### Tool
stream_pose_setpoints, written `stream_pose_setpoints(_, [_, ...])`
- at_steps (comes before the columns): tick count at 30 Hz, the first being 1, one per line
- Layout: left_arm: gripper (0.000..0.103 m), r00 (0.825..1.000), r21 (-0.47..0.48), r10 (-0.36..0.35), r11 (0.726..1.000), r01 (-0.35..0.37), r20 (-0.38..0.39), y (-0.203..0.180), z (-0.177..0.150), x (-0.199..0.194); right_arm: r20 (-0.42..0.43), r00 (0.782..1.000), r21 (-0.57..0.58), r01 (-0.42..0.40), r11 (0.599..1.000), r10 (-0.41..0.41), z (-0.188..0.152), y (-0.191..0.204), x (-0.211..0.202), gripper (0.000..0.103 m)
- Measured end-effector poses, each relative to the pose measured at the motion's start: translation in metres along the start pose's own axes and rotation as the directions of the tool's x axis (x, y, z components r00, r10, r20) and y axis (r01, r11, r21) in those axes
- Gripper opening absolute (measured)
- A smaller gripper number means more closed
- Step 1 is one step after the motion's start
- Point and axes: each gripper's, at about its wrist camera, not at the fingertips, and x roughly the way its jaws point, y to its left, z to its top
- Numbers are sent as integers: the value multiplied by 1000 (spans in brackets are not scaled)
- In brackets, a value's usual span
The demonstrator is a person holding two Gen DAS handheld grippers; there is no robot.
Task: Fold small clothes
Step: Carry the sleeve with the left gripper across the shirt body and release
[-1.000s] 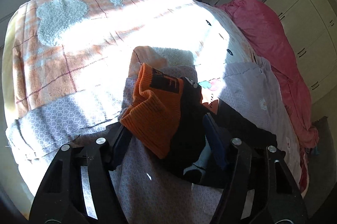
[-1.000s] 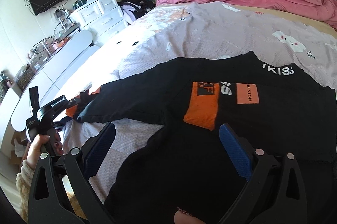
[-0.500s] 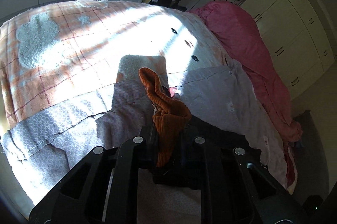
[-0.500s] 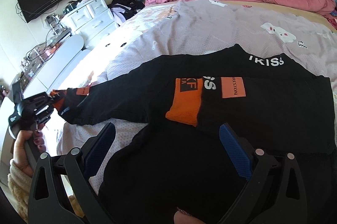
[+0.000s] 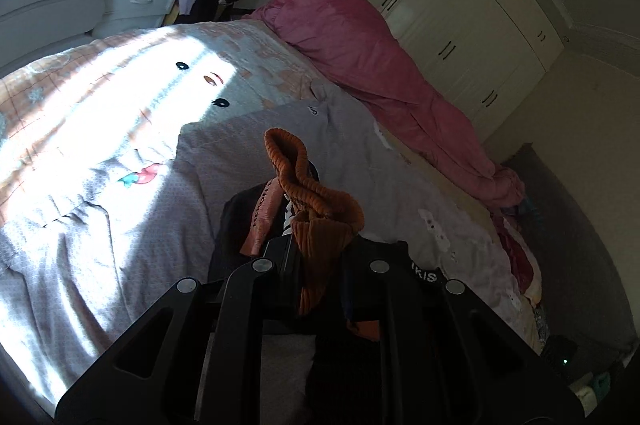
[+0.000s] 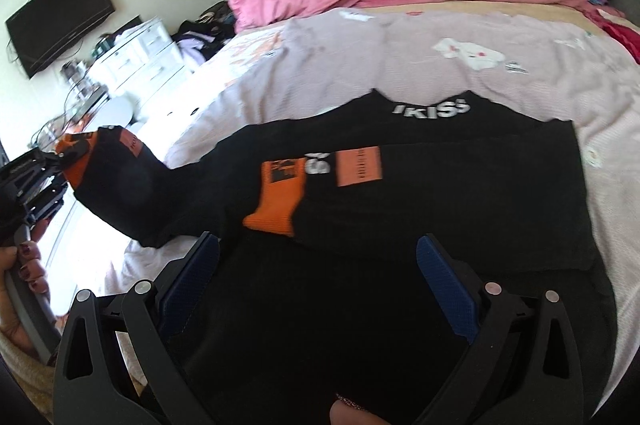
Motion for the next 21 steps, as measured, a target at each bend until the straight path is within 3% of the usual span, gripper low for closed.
stream_pose_setpoints(11, [8,988,149,-101,982,118,-119,-78,-30,37,44,995,129,81,988,-87,0,-70,-30,98])
stream_pose_setpoints(21, [8,954,240,-109,954,180,-279,-111,-77,83,61,987,225,129,966,-146,-8,-115,-50,98])
